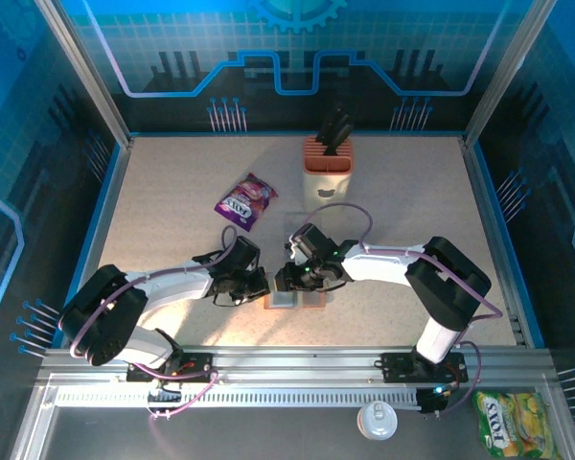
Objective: Take the credit cards out of the card holder
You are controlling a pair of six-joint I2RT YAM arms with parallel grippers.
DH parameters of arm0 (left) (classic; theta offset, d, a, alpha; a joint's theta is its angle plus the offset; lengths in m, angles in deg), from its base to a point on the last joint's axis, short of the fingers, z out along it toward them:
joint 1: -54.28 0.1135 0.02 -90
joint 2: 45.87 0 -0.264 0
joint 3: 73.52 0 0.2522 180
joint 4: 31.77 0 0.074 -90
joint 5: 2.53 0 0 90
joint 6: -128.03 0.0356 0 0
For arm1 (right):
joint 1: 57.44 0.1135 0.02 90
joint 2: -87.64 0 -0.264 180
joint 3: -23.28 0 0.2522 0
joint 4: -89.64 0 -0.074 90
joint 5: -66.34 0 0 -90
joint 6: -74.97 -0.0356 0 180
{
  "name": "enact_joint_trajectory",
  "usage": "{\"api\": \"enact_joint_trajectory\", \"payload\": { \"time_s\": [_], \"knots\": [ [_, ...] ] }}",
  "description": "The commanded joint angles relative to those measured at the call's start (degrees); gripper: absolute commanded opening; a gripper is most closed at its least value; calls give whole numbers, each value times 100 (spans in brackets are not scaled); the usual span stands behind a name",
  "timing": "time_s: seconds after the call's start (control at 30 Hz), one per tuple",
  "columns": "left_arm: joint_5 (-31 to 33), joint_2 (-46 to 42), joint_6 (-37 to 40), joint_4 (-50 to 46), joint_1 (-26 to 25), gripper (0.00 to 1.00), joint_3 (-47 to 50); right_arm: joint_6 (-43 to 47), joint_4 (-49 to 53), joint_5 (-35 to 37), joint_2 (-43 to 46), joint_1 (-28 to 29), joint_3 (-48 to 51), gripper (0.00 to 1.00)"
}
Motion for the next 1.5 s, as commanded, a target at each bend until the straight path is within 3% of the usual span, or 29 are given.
{"api": "enact_joint_trajectory", "payload": {
  "time_s": [0.0, 1.0, 1.47],
  "knots": [
    [175, 49, 150, -312, -32, 7, -22, -28, 223, 72, -17, -62, -31, 37],
    [231, 37, 259, -567, -35, 6, -249, -3, 263, 157, 396, -248, 341, 37],
    [221, -56, 217, -567, -36, 6, -153, -279, -787, -769, 128, -176, 346, 30]
  ]
}}
